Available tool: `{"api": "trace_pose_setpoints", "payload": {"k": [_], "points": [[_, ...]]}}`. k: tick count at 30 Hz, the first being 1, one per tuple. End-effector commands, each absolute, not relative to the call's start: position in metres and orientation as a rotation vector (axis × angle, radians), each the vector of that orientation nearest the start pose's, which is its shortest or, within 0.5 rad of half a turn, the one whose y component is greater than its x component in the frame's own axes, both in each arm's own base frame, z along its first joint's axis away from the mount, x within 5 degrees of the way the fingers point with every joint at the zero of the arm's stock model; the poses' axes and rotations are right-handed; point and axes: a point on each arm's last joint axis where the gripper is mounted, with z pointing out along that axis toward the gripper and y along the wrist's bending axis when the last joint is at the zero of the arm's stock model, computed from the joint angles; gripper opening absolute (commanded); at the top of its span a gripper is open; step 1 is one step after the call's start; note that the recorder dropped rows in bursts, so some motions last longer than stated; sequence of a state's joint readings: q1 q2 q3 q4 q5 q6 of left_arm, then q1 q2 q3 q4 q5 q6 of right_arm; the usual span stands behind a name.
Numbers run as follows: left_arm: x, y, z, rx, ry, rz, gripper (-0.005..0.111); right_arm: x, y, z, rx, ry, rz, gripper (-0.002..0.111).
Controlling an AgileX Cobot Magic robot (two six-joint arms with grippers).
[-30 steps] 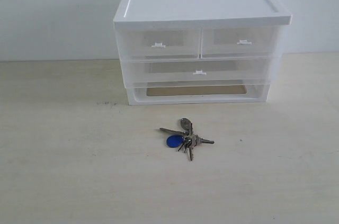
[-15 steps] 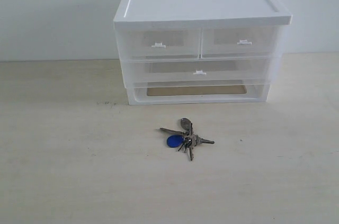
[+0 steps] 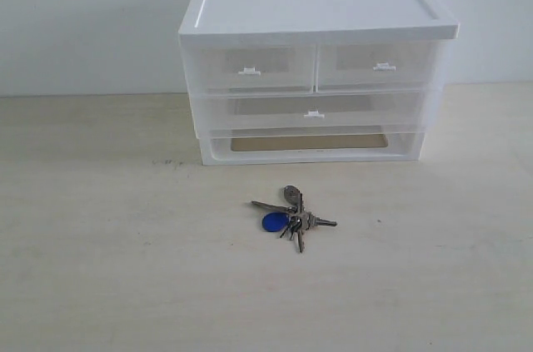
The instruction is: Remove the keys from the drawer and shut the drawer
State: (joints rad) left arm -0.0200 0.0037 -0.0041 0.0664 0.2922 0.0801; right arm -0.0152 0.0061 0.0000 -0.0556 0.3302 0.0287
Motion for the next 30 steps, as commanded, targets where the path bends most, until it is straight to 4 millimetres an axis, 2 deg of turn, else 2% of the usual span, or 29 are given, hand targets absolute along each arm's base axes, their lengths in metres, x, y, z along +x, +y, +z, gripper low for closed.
{"api": "trace_pose_setpoints", "payload": {"k": [1,30], "points": [[0.0546,0.001,0.1871,0.12,1.769,0.105,0.004,0.0537,-0.0027,0.1834,0.019,1.813,-0.04,0.0],[0.0546,0.0009,0.1871,0.119,1.769,0.103,0.004,0.0537,-0.0027,0.1834,0.025,1.813,-0.035,0.0]]}}
